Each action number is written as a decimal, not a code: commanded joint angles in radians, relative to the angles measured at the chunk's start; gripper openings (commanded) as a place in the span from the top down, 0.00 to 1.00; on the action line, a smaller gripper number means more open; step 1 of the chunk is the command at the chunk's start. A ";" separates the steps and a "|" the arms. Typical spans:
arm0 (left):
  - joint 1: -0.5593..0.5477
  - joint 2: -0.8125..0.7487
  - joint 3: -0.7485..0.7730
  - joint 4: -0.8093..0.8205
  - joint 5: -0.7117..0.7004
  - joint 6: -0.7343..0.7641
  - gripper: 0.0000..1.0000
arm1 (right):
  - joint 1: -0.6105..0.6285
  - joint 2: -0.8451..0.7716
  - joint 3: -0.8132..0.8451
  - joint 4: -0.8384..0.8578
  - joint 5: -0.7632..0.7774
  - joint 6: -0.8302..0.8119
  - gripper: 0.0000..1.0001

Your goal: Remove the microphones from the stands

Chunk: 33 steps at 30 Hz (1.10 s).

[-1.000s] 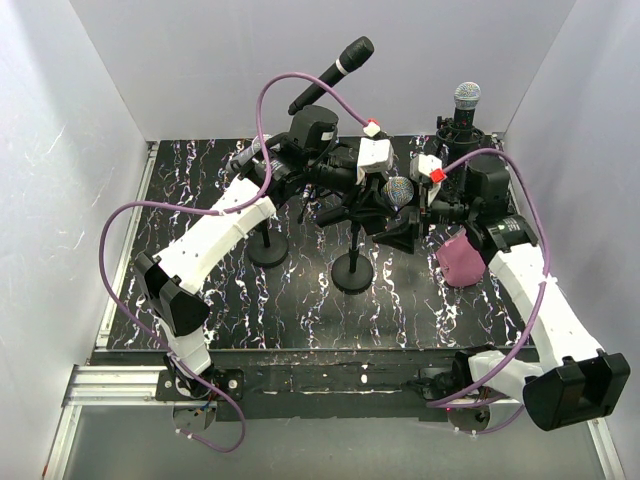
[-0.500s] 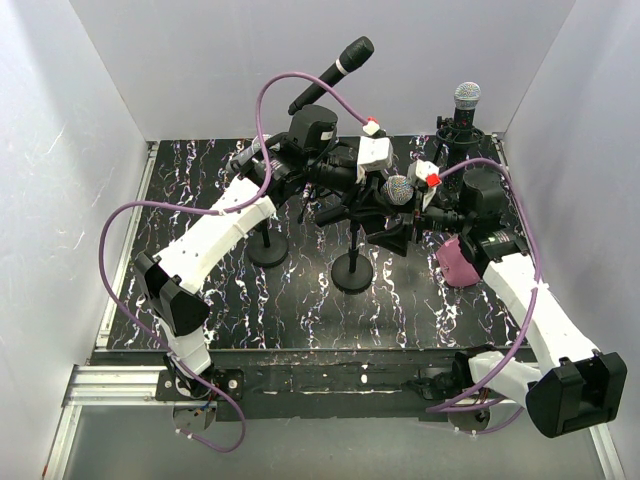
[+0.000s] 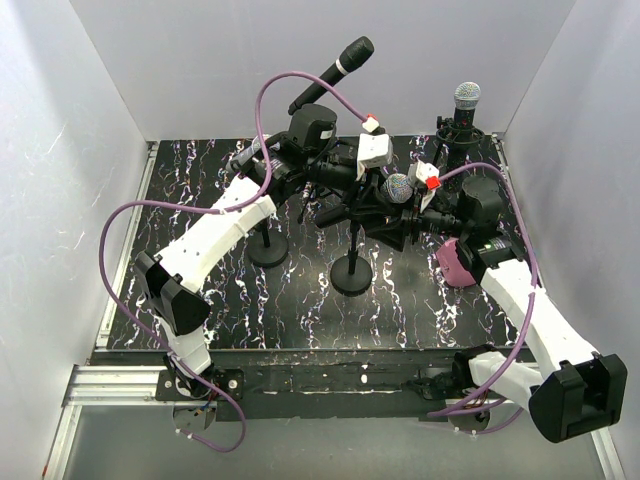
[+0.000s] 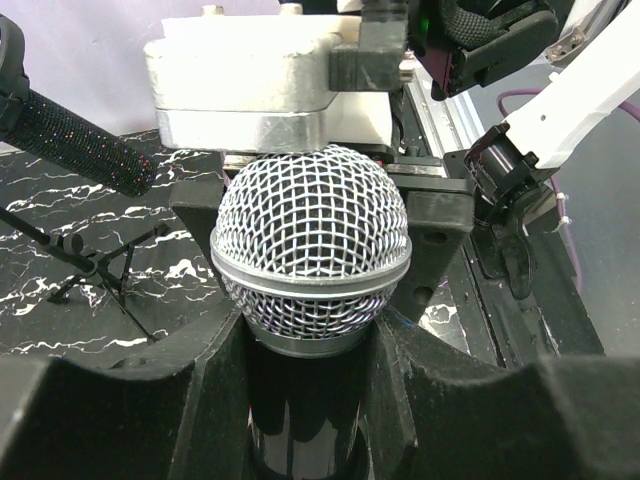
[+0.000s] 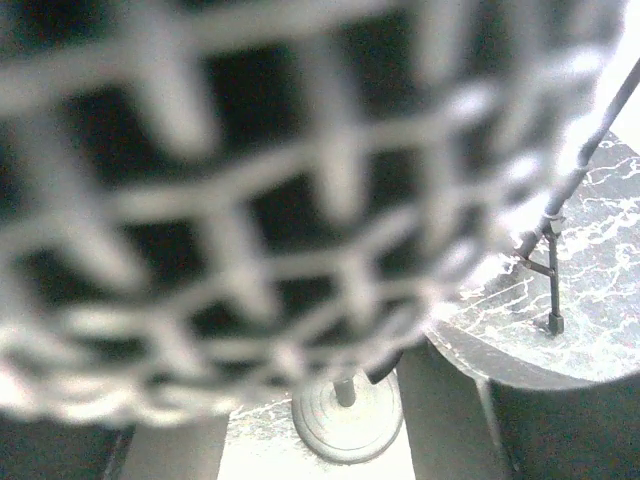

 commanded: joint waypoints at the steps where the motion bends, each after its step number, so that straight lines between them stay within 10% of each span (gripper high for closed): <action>1: 0.005 -0.021 0.005 0.013 0.033 -0.044 1.00 | 0.007 -0.022 -0.023 0.021 0.040 -0.017 0.39; 8: 0.010 -0.035 -0.013 0.021 0.028 -0.033 1.00 | 0.008 -0.041 -0.032 -0.021 0.040 -0.030 0.98; 16: 0.010 -0.010 0.083 0.039 0.028 -0.055 1.00 | 0.008 -0.051 -0.031 -0.074 0.057 -0.038 0.99; 22: 0.010 -0.035 0.042 0.039 0.028 -0.038 1.00 | 0.007 -0.076 -0.048 -0.065 0.075 0.026 0.35; 28: 0.011 -0.064 -0.038 0.085 0.016 -0.084 1.00 | 0.007 -0.085 -0.055 -0.036 0.042 0.074 0.19; 33: 0.016 -0.047 -0.015 0.090 0.020 -0.105 1.00 | 0.007 -0.079 -0.051 -0.045 0.040 0.060 0.29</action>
